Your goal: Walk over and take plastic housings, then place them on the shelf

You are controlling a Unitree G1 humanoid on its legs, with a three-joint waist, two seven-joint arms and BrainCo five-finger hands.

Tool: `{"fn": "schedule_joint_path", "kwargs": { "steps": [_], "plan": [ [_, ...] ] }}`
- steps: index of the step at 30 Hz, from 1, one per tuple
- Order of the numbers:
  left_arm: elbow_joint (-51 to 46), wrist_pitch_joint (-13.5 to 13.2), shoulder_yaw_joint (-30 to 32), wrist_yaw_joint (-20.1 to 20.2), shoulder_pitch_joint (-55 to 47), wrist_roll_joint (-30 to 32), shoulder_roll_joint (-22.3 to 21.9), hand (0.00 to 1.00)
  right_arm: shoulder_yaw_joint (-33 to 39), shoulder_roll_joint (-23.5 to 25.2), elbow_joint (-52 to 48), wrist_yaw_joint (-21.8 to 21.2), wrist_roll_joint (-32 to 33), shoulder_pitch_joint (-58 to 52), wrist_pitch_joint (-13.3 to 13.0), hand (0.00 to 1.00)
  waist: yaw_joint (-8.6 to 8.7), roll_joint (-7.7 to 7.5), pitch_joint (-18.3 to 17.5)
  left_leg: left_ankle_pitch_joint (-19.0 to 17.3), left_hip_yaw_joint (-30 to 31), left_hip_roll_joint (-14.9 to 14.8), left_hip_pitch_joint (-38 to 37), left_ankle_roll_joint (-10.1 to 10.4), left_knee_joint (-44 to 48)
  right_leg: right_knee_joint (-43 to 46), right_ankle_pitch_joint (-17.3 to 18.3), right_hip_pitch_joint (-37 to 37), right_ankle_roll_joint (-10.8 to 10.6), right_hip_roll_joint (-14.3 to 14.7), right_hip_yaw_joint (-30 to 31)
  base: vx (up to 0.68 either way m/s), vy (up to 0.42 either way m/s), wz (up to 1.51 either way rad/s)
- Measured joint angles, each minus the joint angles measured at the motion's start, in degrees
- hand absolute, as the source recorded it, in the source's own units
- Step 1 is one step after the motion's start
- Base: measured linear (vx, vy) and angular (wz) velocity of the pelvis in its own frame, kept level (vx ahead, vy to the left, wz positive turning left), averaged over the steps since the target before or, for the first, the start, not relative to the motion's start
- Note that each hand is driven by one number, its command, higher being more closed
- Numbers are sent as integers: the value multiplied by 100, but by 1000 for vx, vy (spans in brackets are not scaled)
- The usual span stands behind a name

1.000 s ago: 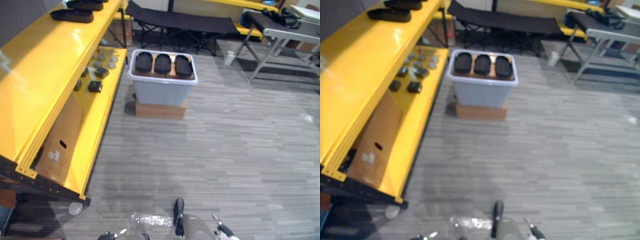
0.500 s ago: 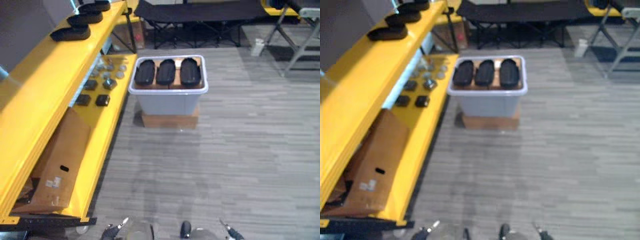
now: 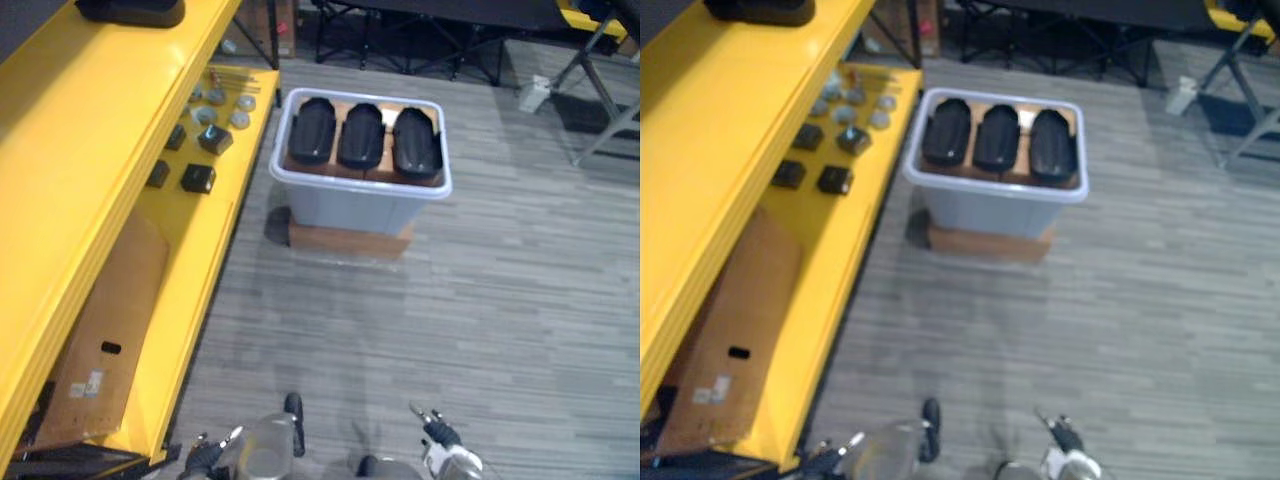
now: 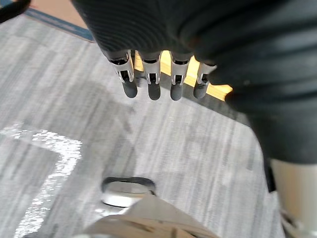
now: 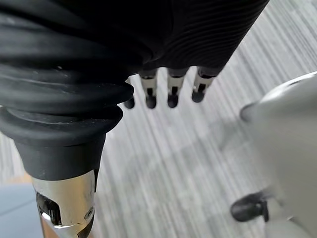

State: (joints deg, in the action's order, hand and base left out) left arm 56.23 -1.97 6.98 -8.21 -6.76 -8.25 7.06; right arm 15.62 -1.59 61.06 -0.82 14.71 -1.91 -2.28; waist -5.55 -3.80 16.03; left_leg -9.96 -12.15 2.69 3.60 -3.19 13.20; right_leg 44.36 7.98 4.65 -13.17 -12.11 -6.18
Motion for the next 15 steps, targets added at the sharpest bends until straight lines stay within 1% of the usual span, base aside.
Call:
{"fn": "schedule_joint_path", "kwargs": {
  "steps": [1,2,3,4,5,6,7,8,9,10,11,12,13,14,15],
  "plan": [
    [0,-7,-149,-6,-4,20,58,0,59,-18,23,38,13,-42,-4,0,18,-11,-9,-82,15,40,-302,-26,-84,705,207,289,74,-71,-70,277,45,11],
    [1,-6,-178,-6,0,16,76,0,46,-49,27,68,-7,-37,-5,0,41,-12,-19,-102,23,46,-423,-34,-89,834,346,383,158,-102,-185,140,-16,20],
    [-1,-10,-229,-10,30,0,100,0,16,-65,45,77,-123,-26,-20,0,137,7,-46,-178,61,7,-623,-24,-112,708,590,535,318,-85,-416,17,-67,25],
    [-3,-11,-309,-15,88,-40,129,0,8,-63,62,67,-221,6,-32,0,185,38,-70,-201,115,-119,-804,7,-157,172,721,623,502,27,-665,-22,-75,29],
    [-4,-7,-330,-18,142,-44,122,0,13,-59,59,56,-210,19,-44,0,200,95,-95,-216,189,-215,-834,32,-157,-225,752,674,588,140,-753,11,-83,42],
    [-12,7,-352,-33,271,-44,83,0,19,-65,27,16,-149,39,-97,0,293,189,-127,-241,318,-419,-862,81,-160,-1038,734,782,629,351,-798,147,-92,58],
    [-61,29,-386,-46,382,-65,31,0,19,-73,20,-58,22,41,-132,0,359,262,-144,-301,448,-606,-900,199,-175,-1974,467,854,710,517,-753,273,-153,60],
    [-82,63,-386,-50,458,-86,-9,0,23,-70,24,-73,67,35,-130,0,352,261,-140,-371,530,-691,-988,325,-185,-2651,75,848,745,569,-696,299,-166,43],
    [-85,91,-386,-50,488,-97,-30,0,21,-67,33,-86,73,29,-125,0,350,231,-152,-421,559,-715,-1053,410,-184,-3054,-249,829,741,602,-596,321,-248,30],
    [-78,118,-387,-49,487,-102,-59,0,20,-51,51,-164,70,-15,-115,0,341,115,-207,-526,629,-694,-1186,581,-178,-3670,-963,810,703,572,-355,277,-293,38],
    [-63,125,-384,-48,436,-98,-54,0,20,-12,83,-190,40,-136,-107,0,338,-83,-300,-663,747,-593,-1314,762,-175,-3785,-1717,796,759,430,-227,279,-344,48],
    [-13,133,-371,-48,452,-88,-24,0,25,-1,94,-207,48,-207,-96,0,351,-210,-340,-762,835,-521,-1416,826,-163,-3631,-1667,777,896,339,-188,257,-361,43],
    [122,215,-335,-50,529,-84,-320,0,114,-216,111,-223,49,-110,-67,0,332,294,-326,-816,984,-920,-1458,897,-88,-3300,-1517,779,1009,660,-357,287,-336,30],
    [139,216,-329,-64,518,-78,-420,0,144,-300,124,-234,53,-119,-48,0,373,376,-362,-813,1012,-1029,-1460,904,-86,-3282,-1230,774,1043,760,-389,258,-286,10],
    [145,222,-330,-77,512,-84,-471,0,140,-344,125,-238,59,-103,-26,0,342,488,-370,-800,1011,-1128,-1460,931,-73,-3224,-1157,787,1092,836,-448,218,-257,13]
  ]
}}
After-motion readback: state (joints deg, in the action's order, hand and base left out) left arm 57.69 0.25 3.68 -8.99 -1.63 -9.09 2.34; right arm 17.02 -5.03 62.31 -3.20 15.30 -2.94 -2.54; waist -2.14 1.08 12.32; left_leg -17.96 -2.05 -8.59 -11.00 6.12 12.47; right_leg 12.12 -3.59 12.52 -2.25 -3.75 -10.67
